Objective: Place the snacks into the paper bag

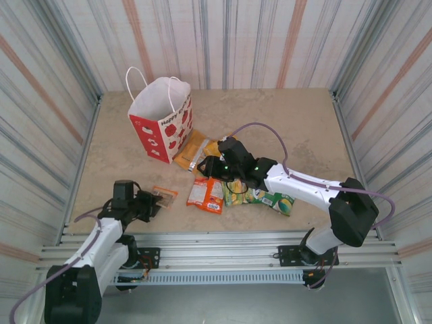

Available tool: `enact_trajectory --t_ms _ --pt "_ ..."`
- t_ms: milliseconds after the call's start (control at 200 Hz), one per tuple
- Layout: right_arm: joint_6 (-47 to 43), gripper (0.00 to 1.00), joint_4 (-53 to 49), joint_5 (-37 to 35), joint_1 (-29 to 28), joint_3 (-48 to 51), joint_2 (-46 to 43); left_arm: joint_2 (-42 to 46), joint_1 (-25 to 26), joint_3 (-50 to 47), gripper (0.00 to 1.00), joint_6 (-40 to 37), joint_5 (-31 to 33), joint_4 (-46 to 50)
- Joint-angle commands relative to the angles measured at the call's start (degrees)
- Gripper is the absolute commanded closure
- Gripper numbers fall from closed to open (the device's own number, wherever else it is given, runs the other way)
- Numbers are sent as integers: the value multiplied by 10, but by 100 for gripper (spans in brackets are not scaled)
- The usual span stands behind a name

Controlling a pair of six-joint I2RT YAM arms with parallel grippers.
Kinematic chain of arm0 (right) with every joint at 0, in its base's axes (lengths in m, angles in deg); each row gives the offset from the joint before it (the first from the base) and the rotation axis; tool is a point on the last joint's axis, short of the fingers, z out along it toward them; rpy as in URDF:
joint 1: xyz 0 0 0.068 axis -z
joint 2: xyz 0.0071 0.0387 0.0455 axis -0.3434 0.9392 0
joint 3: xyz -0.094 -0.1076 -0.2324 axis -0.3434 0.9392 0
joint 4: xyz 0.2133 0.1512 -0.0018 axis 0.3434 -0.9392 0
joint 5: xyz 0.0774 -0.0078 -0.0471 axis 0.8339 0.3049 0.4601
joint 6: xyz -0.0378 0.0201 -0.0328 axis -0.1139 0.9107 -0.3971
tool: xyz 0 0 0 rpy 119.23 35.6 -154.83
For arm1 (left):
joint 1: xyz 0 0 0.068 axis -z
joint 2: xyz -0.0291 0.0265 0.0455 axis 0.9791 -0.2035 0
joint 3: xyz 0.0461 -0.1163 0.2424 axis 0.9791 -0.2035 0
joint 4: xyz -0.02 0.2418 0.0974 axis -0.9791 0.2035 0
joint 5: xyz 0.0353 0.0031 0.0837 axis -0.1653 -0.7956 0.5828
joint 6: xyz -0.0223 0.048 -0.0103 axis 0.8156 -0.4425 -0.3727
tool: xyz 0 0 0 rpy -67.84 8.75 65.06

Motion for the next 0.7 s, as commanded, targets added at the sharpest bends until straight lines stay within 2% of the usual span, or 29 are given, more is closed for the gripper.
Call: enact_trajectory --t_ms 0,95,160,356,456,696 --pt "11 41 -2 -15 0 10 -8 -25 -2 2 73 -22 11 -1" --pt "10 41 -2 -16 1 11 -12 -29 -2 14 87 -32 6 8" --pt "9 41 -2 -17 3 14 -13 -25 -2 32 92 -47 5 33" --pt "-2 41 -12 -17 11 16 -22 -3 -2 113 98 -111 -3 137" --pt "-21 40 -34 -18 20 9 -30 -12 -1 184 100 -182 -11 207" --pt "-93 41 -105 -13 49 -28 -46 -78 13 408 100 -406 -22 359"
